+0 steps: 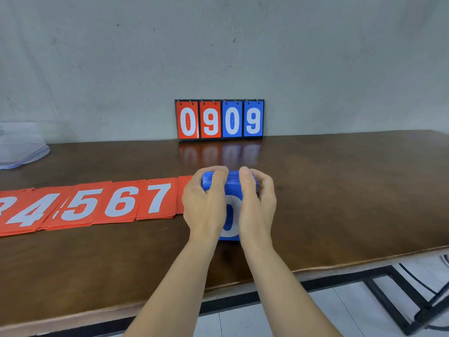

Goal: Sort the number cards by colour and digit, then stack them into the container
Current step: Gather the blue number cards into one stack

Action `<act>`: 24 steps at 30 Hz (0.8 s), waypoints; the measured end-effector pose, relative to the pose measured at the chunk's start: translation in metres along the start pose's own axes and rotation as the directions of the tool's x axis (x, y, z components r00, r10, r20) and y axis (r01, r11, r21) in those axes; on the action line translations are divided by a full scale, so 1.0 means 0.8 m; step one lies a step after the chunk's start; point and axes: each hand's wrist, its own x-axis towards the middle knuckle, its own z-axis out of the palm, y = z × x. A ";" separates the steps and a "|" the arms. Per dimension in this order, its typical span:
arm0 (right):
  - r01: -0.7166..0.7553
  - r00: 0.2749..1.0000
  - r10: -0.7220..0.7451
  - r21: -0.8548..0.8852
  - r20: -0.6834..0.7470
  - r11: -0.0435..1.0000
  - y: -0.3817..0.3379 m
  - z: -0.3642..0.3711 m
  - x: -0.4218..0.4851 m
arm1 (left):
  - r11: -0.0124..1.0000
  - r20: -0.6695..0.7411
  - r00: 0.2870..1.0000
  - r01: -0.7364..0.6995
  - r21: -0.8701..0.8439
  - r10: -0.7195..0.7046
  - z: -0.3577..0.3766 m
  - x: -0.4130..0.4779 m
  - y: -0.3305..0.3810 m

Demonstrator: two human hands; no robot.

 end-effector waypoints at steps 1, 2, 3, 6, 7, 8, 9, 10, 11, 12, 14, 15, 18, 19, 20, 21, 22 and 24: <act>-0.007 1.000 0.006 -0.023 -0.031 1.000 -0.001 0.003 0.004 | 1.000 -0.003 1.000 0.013 -0.009 -0.013 0.000 0.001 0.001; -0.003 0.999 0.000 -0.052 -0.048 0.999 0.000 0.005 0.007 | 1.000 -0.004 1.000 0.021 -0.013 -0.021 0.001 0.003 0.001; 0.005 0.999 -0.009 -0.082 -0.050 0.997 0.001 0.007 0.008 | 1.000 -0.005 1.000 0.025 -0.010 -0.025 0.002 0.003 0.002; 0.005 0.999 -0.010 -0.134 -0.039 0.991 0.001 0.013 0.009 | 0.999 -0.004 0.999 0.045 -0.013 -0.045 0.003 0.004 0.001; 0.001 0.999 -0.007 -0.149 -0.035 0.989 0.000 0.012 0.009 | 0.998 0.001 0.998 0.055 -0.018 -0.055 0.002 0.004 0.001; 0.000 0.999 -0.006 -0.164 -0.033 0.986 -0.002 0.011 0.008 | 0.998 0.007 0.998 0.059 -0.018 -0.059 0.002 0.004 0.001; 0.001 0.999 -0.007 -0.179 -0.033 0.984 -0.002 0.010 0.009 | 0.998 0.010 0.998 0.055 -0.019 -0.055 0.001 0.004 0.001; 0.005 0.999 -0.011 -0.186 -0.035 0.983 -0.002 0.010 0.010 | 0.999 0.009 0.999 0.046 -0.025 -0.046 0.001 0.004 0.001; 0.005 0.999 -0.013 -0.190 -0.038 0.982 -0.003 0.010 0.011 | 0.999 0.009 0.999 0.038 -0.032 -0.038 0.001 0.005 0.001; 0.008 0.999 -0.015 -0.195 -0.038 0.981 -0.005 0.011 0.012 | 0.999 0.013 1.000 0.028 -0.039 -0.028 0.001 0.004 0.003; 0.016 1.000 -0.020 -0.208 -0.019 0.978 -0.008 0.012 0.015 | 0.999 0.034 0.999 0.002 -0.040 0.000 0.001 0.003 0.004; 0.014 1.000 -0.015 -0.205 -0.004 0.979 -0.010 0.012 0.015 | 0.999 0.049 0.999 -0.008 -0.042 0.010 0.001 0.003 0.005; 0.021 0.998 -0.011 -0.140 0.067 0.990 -0.010 0.008 0.006 | 0.998 0.080 0.997 -0.014 -0.065 0.019 0.000 -0.005 0.010; 0.023 0.996 -0.014 -0.112 0.087 0.993 -0.007 0.006 0.001 | 0.997 0.086 0.996 -0.027 -0.071 0.033 -0.002 -0.009 0.010; 0.026 0.995 -0.017 -0.093 0.098 0.995 -0.003 0.004 -0.005 | 0.996 0.090 0.994 -0.054 -0.068 0.060 -0.004 -0.013 0.005; 0.028 0.995 -0.020 -0.077 0.100 0.997 0.002 0.002 -0.010 | 0.994 0.085 0.991 -0.094 -0.063 0.099 -0.005 -0.016 -0.002; 0.029 0.995 -0.022 -0.065 0.101 0.997 0.009 0.000 -0.014 | 0.989 0.069 0.987 -0.139 -0.060 0.143 -0.007 -0.020 -0.010; 0.021 0.995 -0.015 -0.054 0.101 0.998 0.024 -0.005 -0.020 | 0.980 0.054 0.979 -0.193 -0.055 0.196 -0.011 -0.025 -0.025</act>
